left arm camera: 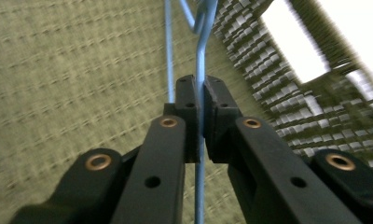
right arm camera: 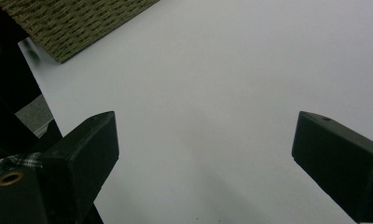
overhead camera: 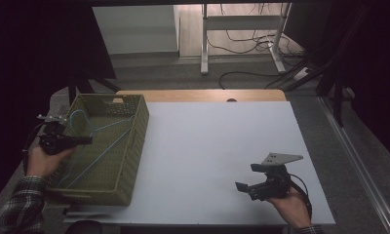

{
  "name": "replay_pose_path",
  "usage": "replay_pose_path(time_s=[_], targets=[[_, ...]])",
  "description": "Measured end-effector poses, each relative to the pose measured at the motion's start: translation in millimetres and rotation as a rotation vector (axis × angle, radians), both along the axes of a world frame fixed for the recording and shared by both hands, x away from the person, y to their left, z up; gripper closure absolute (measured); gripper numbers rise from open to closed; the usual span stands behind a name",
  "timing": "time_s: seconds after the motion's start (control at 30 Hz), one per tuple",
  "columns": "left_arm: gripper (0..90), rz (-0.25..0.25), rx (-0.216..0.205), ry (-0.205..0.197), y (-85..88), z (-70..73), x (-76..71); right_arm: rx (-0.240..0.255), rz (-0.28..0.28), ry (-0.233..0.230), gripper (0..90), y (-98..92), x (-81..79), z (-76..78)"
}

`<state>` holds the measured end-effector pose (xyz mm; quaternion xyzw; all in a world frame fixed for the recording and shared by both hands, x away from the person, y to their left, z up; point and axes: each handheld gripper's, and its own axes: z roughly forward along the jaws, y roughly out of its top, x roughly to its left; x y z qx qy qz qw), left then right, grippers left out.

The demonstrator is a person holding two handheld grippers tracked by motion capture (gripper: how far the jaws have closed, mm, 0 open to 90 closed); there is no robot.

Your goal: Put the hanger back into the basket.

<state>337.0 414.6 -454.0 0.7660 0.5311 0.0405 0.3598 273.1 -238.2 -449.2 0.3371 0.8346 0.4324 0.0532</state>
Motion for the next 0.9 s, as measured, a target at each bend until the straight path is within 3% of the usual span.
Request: replay_pose_path(time_s=[0.13, 0.3, 0.53, 0.7, 0.9], targets=[[53.2, 0.083, 0.052, -0.014, 3.2, 7.7, -7.2, -0.007, -0.006, -0.005, 7.0, -2.2, -1.2, -1.3], [34.0, 0.129, 0.037, -0.075, 5.4, 20.8, -26.0, -0.006, -0.015, -0.011, 7.0, -4.8, -3.3, -0.6], [15.3, 0.051, -0.019, -0.164, -13.5, 31.5, -53.1, -0.007, -0.03, -0.023, 6.4, -9.3, -7.3, 1.1], [6.3, -0.014, -0.07, -0.23, -43.5, 38.5, -72.6, -0.015, -0.052, -0.024, 3.7, -12.5, -11.4, 0.5], [2.3, -0.106, -0.108, -0.274, -81.3, 39.4, -89.7, -0.037, -0.077, -0.031, 0.5, -17.8, -17.1, -1.5]])
